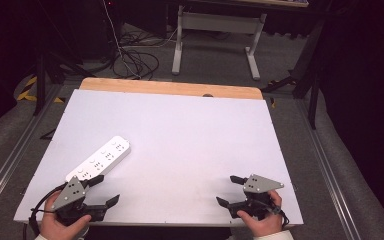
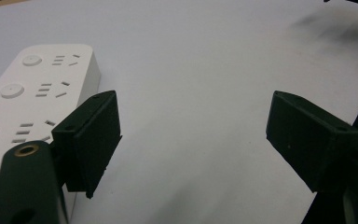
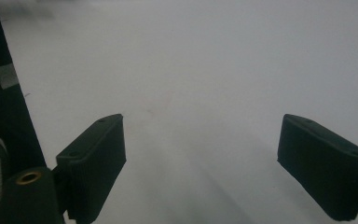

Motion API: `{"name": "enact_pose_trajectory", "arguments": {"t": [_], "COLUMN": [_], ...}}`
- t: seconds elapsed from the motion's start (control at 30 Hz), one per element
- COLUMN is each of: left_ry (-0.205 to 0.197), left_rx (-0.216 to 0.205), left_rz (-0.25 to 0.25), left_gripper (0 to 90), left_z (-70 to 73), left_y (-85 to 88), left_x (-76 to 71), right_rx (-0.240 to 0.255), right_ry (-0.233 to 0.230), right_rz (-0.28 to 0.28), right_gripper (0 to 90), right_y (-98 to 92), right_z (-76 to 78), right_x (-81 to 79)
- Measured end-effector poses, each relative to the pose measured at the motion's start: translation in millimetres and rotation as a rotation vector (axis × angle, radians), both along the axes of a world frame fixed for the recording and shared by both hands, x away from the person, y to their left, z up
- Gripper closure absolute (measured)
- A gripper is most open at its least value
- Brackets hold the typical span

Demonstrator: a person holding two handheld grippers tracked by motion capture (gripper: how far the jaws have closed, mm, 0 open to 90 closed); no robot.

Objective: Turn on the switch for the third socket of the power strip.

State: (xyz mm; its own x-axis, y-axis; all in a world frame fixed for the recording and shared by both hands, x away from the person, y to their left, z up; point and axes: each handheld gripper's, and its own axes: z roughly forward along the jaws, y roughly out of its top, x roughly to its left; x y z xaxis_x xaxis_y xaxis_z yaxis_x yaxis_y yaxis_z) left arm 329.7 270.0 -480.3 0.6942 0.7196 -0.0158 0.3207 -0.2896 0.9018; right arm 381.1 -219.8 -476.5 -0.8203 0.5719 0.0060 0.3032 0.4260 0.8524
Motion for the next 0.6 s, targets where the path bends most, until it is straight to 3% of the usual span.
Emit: {"name": "enact_pose_trajectory", "arguments": {"t": [0.43,0.6], "left_ry": [-0.009,-0.02], "left_rx": [0.011,0.033], "left_rz": [0.002,0.002], "left_gripper": [18.2,19.2], "left_z": [3.7,5.2], "left_y": [1.8,2.0], "left_x": [-1.4,-2.1], "right_rx": [-0.013,-0.016], "right_ry": [-0.004,-0.001], "right_rz": [-0.002,-0.002], "right_gripper": [14.9,15.0], "right_y": [0.0,0.4], "right_z": [0.2,-0.1], "right_x": [-0.4,-0.5]}}
